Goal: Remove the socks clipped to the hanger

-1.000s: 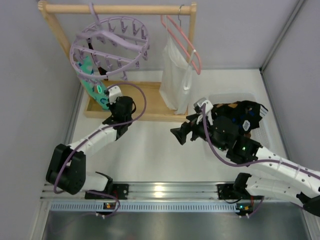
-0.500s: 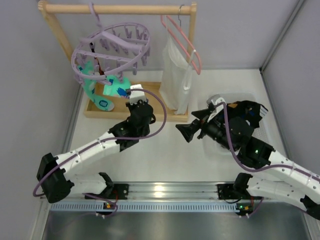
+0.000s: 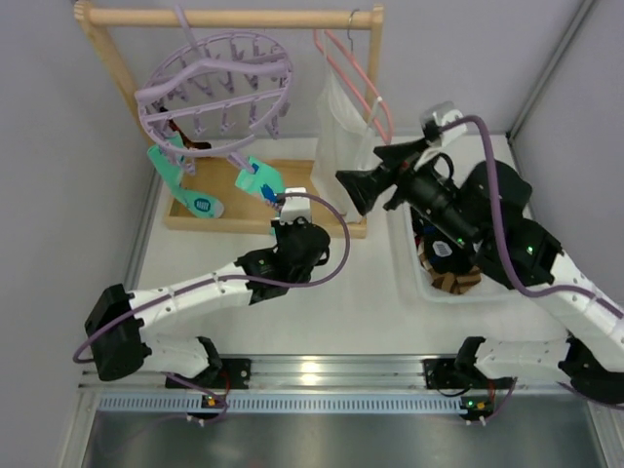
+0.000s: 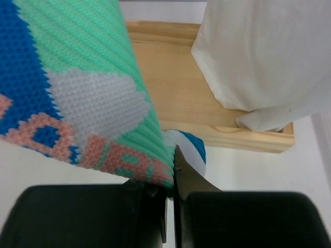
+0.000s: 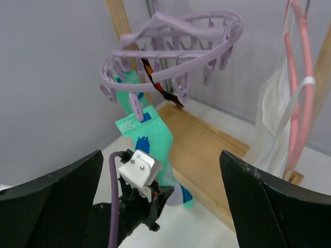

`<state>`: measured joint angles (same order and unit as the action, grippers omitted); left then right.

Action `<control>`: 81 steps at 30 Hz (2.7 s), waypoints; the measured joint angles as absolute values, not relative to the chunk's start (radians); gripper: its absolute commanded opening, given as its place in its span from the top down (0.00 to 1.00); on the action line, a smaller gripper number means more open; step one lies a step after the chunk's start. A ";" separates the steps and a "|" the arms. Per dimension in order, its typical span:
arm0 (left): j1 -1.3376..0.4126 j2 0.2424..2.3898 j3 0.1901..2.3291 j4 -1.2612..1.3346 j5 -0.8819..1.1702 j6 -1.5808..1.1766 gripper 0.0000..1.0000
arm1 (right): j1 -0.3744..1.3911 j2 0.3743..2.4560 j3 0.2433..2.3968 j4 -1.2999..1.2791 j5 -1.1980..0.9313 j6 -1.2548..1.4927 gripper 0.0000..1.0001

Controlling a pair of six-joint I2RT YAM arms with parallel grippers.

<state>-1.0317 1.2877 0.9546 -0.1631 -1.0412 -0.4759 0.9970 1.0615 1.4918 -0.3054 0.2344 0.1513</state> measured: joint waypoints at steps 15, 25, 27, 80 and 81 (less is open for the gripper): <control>-1.063 1.523 1.123 -0.183 -1.109 -0.428 1.00 | 1.113 1.852 2.255 -0.674 0.573 -0.081 0.10; -1.073 1.596 1.196 -0.184 -1.137 -0.385 1.00 | 1.117 1.985 2.346 -0.657 0.695 -0.238 0.14; -1.076 1.608 1.201 -0.184 -1.142 -0.385 1.00 | 1.117 1.994 2.358 -0.641 0.698 -0.259 0.15; -1.150 1.514 1.008 -0.189 -1.022 -0.509 1.00 | 1.080 2.050 2.197 -0.258 0.757 -0.317 0.65; -1.155 1.491 0.990 -0.190 -1.008 -0.515 1.00 | 1.080 2.044 2.189 -0.253 0.751 -0.310 0.62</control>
